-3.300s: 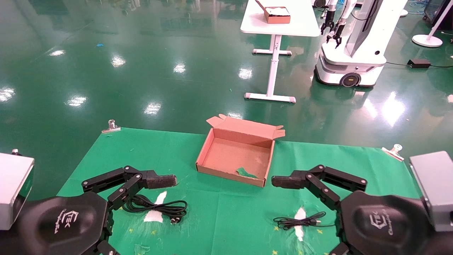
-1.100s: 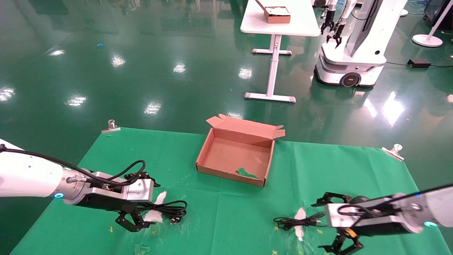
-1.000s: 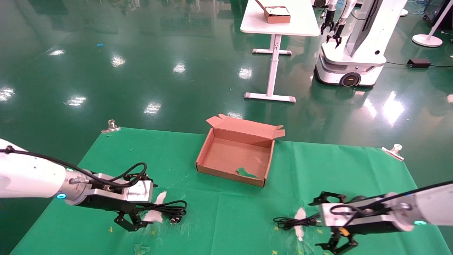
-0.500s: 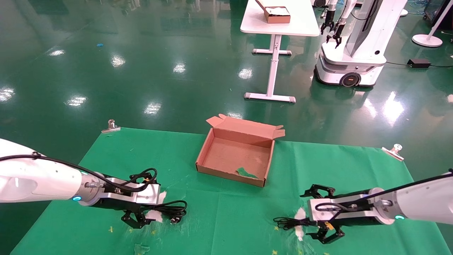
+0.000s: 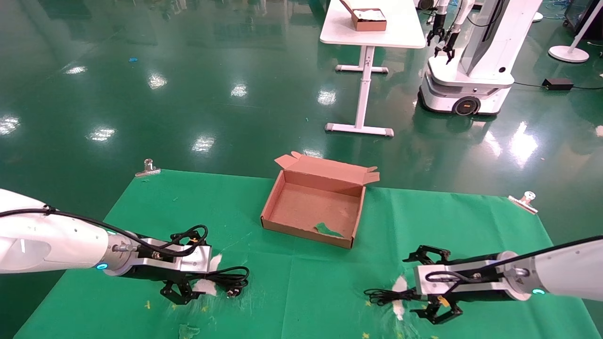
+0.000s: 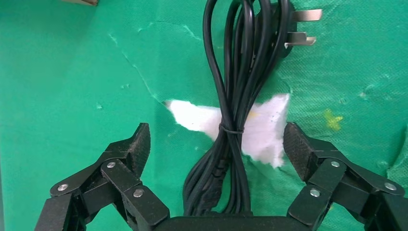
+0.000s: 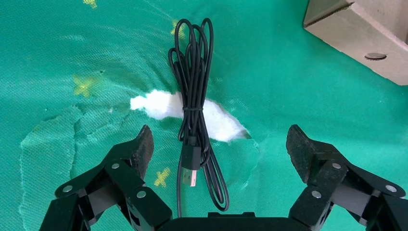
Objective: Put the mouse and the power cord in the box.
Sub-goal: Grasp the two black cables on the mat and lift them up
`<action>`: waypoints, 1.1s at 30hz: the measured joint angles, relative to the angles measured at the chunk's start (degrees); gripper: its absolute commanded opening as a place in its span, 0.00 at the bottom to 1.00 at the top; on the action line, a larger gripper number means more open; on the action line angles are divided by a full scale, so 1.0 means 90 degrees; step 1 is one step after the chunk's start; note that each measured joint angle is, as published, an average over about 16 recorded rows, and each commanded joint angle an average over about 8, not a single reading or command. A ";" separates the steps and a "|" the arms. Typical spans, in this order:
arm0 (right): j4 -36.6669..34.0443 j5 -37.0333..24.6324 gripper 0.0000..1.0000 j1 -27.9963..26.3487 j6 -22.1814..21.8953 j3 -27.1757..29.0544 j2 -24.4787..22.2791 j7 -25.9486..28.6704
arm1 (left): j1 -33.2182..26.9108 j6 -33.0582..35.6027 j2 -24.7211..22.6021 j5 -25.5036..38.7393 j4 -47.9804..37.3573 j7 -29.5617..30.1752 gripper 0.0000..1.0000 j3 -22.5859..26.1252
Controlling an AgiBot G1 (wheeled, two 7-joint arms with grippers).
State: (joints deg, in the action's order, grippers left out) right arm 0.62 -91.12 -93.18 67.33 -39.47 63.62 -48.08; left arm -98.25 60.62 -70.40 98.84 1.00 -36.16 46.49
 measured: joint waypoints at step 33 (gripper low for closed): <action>0.0030 0.0008 0.00 0.0012 0.0012 0.0002 -0.0011 0.0015 | 0.0003 0.0020 0.0014 -0.0002 0.0037 0.0006 0.00 0.0003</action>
State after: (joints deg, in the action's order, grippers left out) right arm 0.90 -91.04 -93.07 67.44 -39.45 63.51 -47.94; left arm -98.22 60.81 -70.27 98.82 1.33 -36.10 46.52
